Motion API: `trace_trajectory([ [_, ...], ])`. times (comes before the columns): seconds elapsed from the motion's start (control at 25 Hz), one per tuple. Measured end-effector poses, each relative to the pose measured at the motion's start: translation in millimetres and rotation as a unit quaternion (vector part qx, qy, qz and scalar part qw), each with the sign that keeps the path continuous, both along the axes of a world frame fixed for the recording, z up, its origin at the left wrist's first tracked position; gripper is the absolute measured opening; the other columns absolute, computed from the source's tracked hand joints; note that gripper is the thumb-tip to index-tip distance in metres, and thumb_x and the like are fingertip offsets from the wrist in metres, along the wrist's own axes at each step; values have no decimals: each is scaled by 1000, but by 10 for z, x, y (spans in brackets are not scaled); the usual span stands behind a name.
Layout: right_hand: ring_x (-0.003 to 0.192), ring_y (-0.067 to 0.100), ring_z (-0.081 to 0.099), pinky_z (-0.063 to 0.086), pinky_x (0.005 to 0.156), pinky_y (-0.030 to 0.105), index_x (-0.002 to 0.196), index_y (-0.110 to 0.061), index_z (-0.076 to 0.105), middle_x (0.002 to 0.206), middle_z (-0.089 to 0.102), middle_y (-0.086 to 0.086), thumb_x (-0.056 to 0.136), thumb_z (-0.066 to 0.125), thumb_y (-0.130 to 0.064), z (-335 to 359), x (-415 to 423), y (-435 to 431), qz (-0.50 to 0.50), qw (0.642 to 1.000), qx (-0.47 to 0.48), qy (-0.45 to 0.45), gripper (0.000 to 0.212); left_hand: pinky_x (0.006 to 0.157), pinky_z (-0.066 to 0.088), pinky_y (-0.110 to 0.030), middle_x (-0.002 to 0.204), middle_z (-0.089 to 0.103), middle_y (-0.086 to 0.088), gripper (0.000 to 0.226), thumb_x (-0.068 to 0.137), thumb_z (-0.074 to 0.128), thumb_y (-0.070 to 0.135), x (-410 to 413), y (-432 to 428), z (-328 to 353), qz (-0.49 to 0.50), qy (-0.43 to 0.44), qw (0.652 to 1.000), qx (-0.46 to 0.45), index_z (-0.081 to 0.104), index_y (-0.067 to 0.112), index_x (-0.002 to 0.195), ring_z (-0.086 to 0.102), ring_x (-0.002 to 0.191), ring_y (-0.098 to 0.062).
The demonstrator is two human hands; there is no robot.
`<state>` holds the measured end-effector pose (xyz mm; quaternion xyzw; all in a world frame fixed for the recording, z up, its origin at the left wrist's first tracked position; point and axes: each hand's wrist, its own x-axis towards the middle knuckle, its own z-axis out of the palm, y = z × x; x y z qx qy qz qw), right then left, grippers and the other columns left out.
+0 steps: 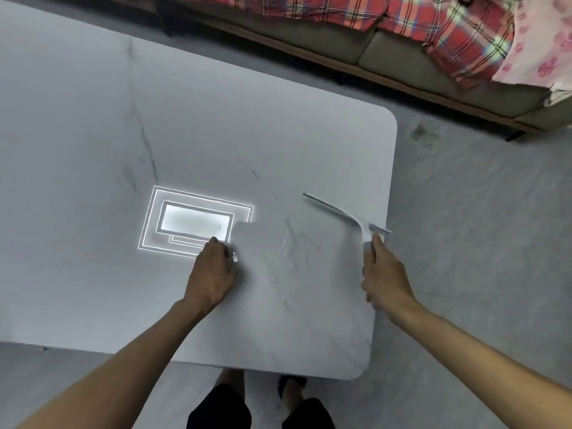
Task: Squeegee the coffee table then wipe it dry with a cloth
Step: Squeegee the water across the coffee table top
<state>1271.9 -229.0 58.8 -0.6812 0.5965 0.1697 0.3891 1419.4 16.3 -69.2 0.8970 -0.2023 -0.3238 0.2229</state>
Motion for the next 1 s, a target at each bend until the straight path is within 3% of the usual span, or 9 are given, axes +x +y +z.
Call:
trace_trajectory([
  [0.12,62,29,54,43,50,31,147,-41,23,83,56,12,102,24,-42,-241,611,-181,117,990,-72,-41,44,65,41,-34,87,50,-4,16,95,47,20,-151,305,9,100,-26,995,8,43,15,81,53,75,-24],
  [0.32,90,36,53,36,71,32,146,-38,22,98,58,15,103,25,-33,-597,1375,193,377,918,-73,-101,44,66,40,-36,97,44,-8,19,79,59,5,-510,779,-10,119,-10,990,74,42,12,85,49,77,-27],
  [0.56,92,39,59,51,81,45,150,-32,19,103,64,15,103,31,-20,-622,462,739,580,808,-48,-90,50,70,40,-37,103,39,-10,23,72,57,2,-1280,792,-26,137,15,986,98,45,9,90,46,87,-29],
  [0.68,87,36,60,51,77,43,151,-37,16,101,66,10,102,33,-21,-561,-205,514,642,763,-45,-62,55,69,37,-36,101,44,-11,23,73,53,1,-1602,705,19,152,24,984,93,45,8,93,48,88,-32],
  [0.8,85,33,60,51,75,42,151,-37,19,96,66,6,104,28,-29,-393,-491,212,653,754,-67,-42,48,60,36,-36,88,54,-7,21,78,50,6,-1809,695,150,202,37,975,88,41,13,96,51,78,-30],
  [0.92,88,34,62,51,77,43,148,-38,22,98,68,4,104,26,-35,-262,-416,245,667,736,-70,-95,45,61,44,-39,80,57,-4,17,83,53,12,-1957,800,276,263,-2,962,71,41,16,94,53,73,-29],
  [1.0,88,35,61,51,75,43,146,-38,26,95,67,4,104,27,-37,-328,-239,564,711,688,-53,-137,42,61,46,-38,77,58,-2,14,85,58,13,-1992,925,340,334,-35,941,37,45,16,89,55,71,-26],
])
